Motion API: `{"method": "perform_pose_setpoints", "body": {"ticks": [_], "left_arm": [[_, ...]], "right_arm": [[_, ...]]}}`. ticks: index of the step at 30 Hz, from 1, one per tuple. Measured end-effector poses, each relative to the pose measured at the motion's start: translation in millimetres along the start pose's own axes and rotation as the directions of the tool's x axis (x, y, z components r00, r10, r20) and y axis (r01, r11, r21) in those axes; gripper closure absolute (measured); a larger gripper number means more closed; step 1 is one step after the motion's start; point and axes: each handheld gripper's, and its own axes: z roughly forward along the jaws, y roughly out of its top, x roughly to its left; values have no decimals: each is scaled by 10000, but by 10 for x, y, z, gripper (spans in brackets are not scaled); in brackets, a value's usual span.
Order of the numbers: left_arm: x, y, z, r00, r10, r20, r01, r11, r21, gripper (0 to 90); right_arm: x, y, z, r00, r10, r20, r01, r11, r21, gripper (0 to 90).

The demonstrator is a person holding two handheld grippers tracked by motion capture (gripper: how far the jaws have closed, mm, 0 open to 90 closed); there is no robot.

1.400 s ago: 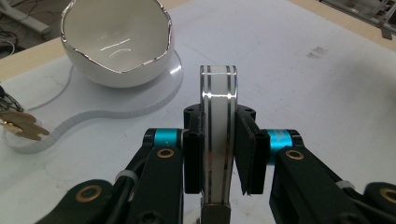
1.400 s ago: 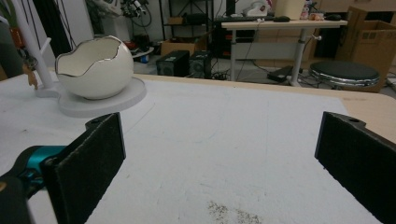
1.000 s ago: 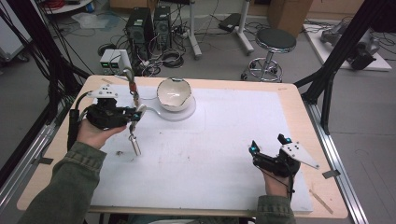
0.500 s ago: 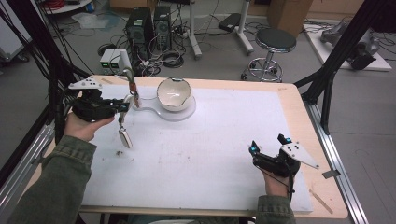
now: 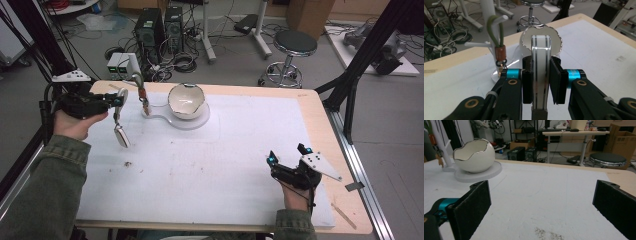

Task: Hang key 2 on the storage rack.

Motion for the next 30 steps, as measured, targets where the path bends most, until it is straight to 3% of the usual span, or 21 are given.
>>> {"method": "perform_pose_setpoints", "body": {"ticks": [14,25,30], "left_arm": [[313,40,73,9975,-524,-482,531,9985,140,744],[494,139,48,9927,-455,-1120,474,9988,137,744],[523,224,37,9919,-451,-1190,471,9988,139,745]], "right_arm": [[-8,0,1,10000,13,27,-13,10000,-28,4],[-7,0,6,10000,9,3,-9,10000,6,4],[-9,1,14,10000,-8,-9,8,10000,-66,4]]}}
